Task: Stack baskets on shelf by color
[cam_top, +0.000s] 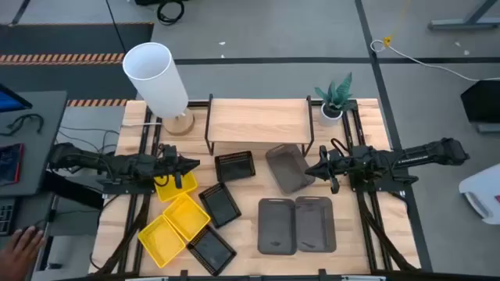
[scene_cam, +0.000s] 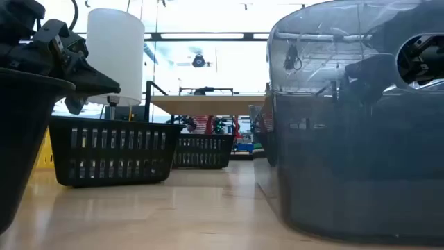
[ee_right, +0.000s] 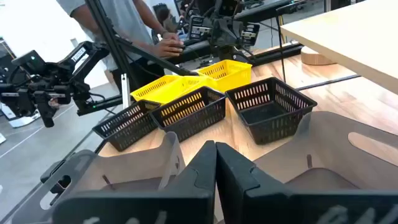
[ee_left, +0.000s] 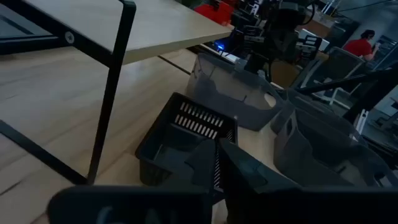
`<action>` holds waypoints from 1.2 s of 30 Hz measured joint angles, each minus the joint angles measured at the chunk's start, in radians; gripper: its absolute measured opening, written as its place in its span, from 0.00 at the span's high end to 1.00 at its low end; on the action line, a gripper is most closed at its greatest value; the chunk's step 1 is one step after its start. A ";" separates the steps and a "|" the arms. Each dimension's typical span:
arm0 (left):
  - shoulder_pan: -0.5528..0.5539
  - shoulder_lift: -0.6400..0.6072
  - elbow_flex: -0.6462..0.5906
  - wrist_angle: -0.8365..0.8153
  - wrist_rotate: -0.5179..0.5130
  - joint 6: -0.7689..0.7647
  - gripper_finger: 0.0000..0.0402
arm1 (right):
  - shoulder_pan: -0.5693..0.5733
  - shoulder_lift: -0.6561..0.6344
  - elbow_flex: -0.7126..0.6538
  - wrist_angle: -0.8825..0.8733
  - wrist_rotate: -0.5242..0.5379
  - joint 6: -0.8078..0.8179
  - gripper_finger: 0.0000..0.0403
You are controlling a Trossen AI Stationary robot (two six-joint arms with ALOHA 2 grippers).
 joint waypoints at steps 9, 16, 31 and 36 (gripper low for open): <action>0.000 0.000 0.000 0.000 0.000 0.000 0.91 | 0.000 0.000 0.000 0.000 0.000 0.000 0.97; 0.000 0.000 0.000 0.000 0.000 0.000 0.93 | 0.000 0.000 0.000 0.000 0.000 0.000 0.97; 0.000 0.000 0.000 0.000 0.000 0.000 0.93 | 0.000 0.000 0.000 0.000 0.000 0.000 0.97; 0.000 0.000 0.000 0.000 0.000 0.000 0.94 | 0.000 0.000 0.000 0.000 0.000 0.000 0.97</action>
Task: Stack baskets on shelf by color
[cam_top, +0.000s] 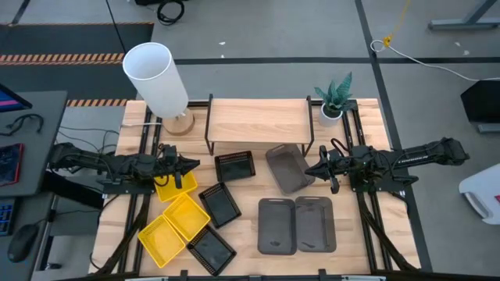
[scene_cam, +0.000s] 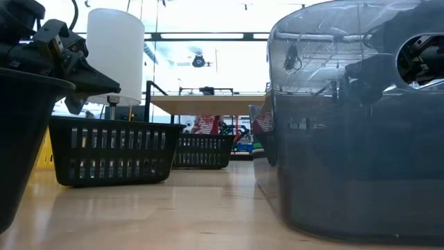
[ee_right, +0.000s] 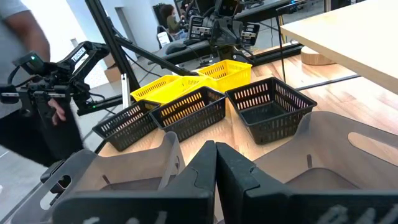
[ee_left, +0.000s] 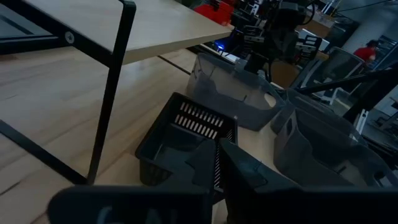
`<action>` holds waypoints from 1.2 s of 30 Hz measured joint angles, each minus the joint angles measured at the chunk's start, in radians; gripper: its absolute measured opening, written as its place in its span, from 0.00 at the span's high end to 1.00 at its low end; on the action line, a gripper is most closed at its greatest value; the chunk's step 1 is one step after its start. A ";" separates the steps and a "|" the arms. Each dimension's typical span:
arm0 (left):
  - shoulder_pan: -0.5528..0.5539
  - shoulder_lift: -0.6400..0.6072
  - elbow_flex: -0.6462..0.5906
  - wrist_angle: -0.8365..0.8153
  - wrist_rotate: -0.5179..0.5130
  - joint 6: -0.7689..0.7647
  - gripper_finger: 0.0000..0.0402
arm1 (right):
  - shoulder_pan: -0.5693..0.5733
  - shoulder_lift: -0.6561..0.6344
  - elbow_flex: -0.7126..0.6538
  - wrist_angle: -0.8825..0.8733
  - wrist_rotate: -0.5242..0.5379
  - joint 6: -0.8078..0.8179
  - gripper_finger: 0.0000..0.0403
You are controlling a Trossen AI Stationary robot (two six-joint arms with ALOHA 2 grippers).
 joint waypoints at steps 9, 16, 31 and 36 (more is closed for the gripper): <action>0.000 -0.001 0.000 0.081 -0.009 -0.201 0.91 | 0.000 0.000 0.000 0.000 0.000 0.000 0.97; 0.001 0.000 0.000 0.193 -0.004 -0.454 0.93 | 0.000 0.000 0.000 0.000 0.000 0.000 0.97; 0.000 0.125 0.350 -0.249 0.217 -0.597 0.95 | 0.000 0.000 0.000 0.001 0.000 0.000 0.97; 0.000 0.290 0.580 -0.553 0.201 -0.499 0.94 | 0.000 0.000 0.000 0.053 0.000 0.000 0.97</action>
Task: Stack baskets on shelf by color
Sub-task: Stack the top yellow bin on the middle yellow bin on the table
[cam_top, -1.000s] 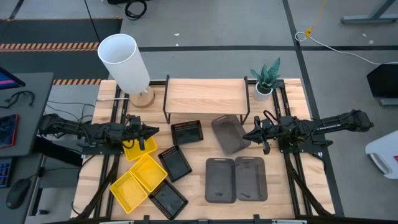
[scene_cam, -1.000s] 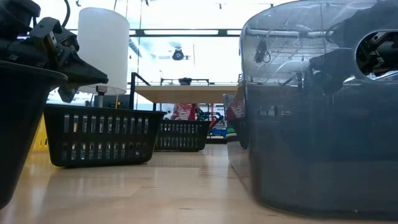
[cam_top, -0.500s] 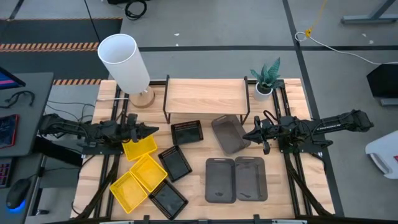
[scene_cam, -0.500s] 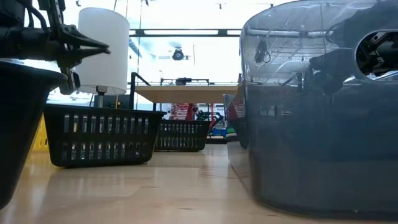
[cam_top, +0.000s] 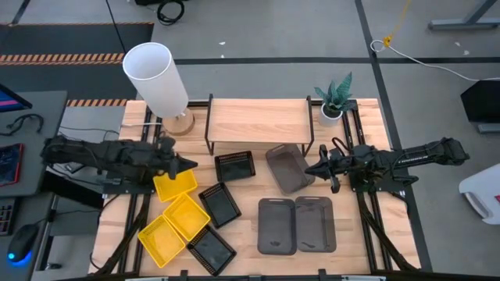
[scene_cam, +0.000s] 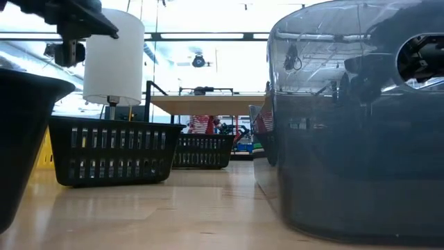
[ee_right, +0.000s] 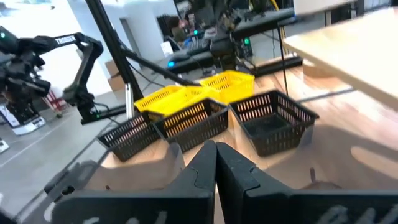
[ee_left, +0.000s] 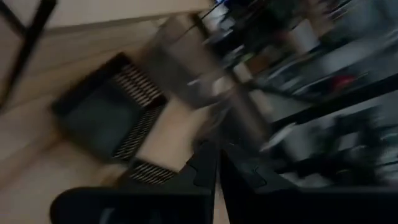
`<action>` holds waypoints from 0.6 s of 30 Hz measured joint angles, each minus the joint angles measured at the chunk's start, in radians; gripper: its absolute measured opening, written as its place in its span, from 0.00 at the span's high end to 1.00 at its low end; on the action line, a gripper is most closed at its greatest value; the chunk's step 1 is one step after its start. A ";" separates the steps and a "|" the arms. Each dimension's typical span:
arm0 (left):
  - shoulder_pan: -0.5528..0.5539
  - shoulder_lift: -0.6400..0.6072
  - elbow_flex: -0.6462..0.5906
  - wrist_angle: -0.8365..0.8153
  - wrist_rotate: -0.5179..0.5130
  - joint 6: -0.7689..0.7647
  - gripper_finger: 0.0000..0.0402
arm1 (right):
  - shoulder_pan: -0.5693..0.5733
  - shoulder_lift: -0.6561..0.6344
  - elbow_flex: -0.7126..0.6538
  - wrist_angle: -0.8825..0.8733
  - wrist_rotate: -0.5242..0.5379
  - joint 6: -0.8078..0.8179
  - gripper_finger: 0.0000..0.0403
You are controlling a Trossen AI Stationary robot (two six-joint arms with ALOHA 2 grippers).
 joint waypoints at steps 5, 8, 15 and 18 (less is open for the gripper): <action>0.000 0.149 0.112 -0.270 0.015 -0.031 0.93 | 0.000 0.000 0.000 0.076 0.000 0.067 0.97; 0.008 0.228 0.138 -0.342 0.063 -0.031 0.88 | 0.000 0.000 0.000 0.120 0.000 0.159 0.97; 0.096 0.386 0.140 -0.449 0.240 -0.022 0.70 | 0.000 0.004 0.000 0.135 -0.007 0.262 0.97; 0.172 0.441 0.140 -0.495 0.362 0.031 0.64 | -0.001 0.014 0.000 0.134 0.040 0.290 0.97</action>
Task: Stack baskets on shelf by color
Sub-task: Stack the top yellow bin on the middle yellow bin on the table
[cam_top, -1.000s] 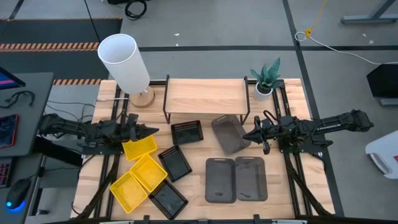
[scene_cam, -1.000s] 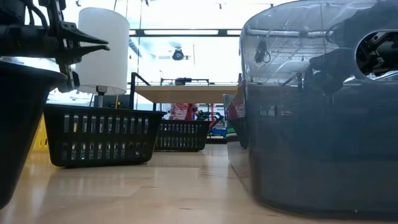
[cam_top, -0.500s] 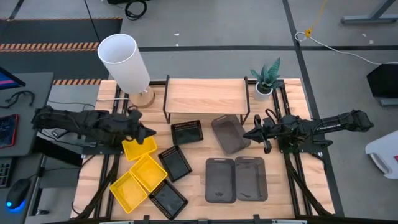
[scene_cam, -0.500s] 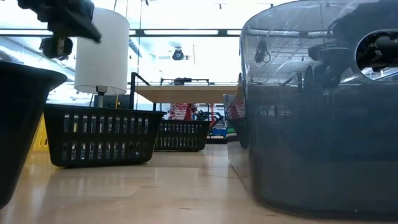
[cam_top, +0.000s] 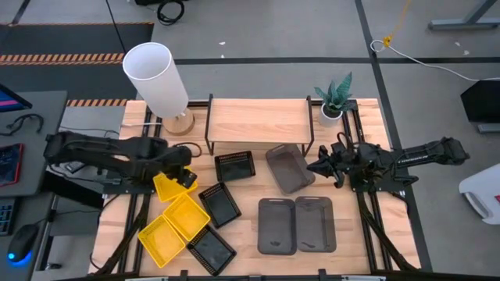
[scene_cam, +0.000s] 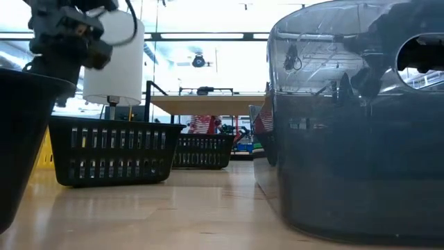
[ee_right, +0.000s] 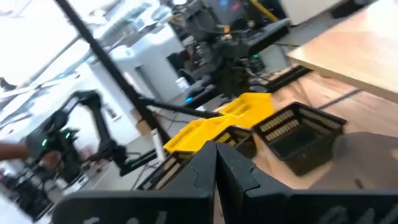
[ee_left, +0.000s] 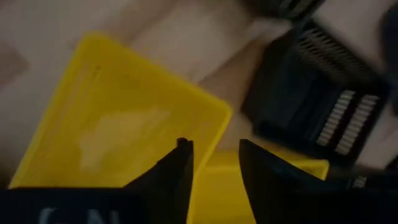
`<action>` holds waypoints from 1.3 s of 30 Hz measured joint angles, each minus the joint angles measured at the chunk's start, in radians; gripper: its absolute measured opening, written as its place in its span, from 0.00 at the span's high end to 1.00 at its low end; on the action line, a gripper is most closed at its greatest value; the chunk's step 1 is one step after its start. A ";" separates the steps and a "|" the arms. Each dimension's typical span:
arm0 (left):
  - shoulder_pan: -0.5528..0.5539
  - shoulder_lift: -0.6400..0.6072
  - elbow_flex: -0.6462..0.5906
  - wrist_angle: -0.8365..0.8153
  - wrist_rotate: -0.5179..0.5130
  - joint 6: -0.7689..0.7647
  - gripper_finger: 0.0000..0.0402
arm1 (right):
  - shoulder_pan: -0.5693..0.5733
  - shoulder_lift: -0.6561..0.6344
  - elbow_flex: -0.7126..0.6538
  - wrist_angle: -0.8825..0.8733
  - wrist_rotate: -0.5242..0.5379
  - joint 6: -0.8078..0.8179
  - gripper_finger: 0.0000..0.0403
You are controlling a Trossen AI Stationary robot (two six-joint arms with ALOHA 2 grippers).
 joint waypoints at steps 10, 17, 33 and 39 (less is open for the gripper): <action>0.168 0.128 0.095 -0.135 0.003 0.304 0.61 | 0.000 0.023 0.000 0.000 0.074 0.028 0.97; 0.232 0.232 0.158 -0.225 -0.109 0.510 0.62 | 0.000 0.037 0.000 -0.009 0.094 0.030 0.97; 0.285 0.126 0.089 -0.112 -0.091 0.769 0.65 | 0.000 0.038 0.000 -0.044 0.093 0.036 0.97; 0.180 0.099 0.058 -0.050 -0.044 0.761 0.69 | -0.001 0.038 0.000 -0.045 0.102 0.036 0.97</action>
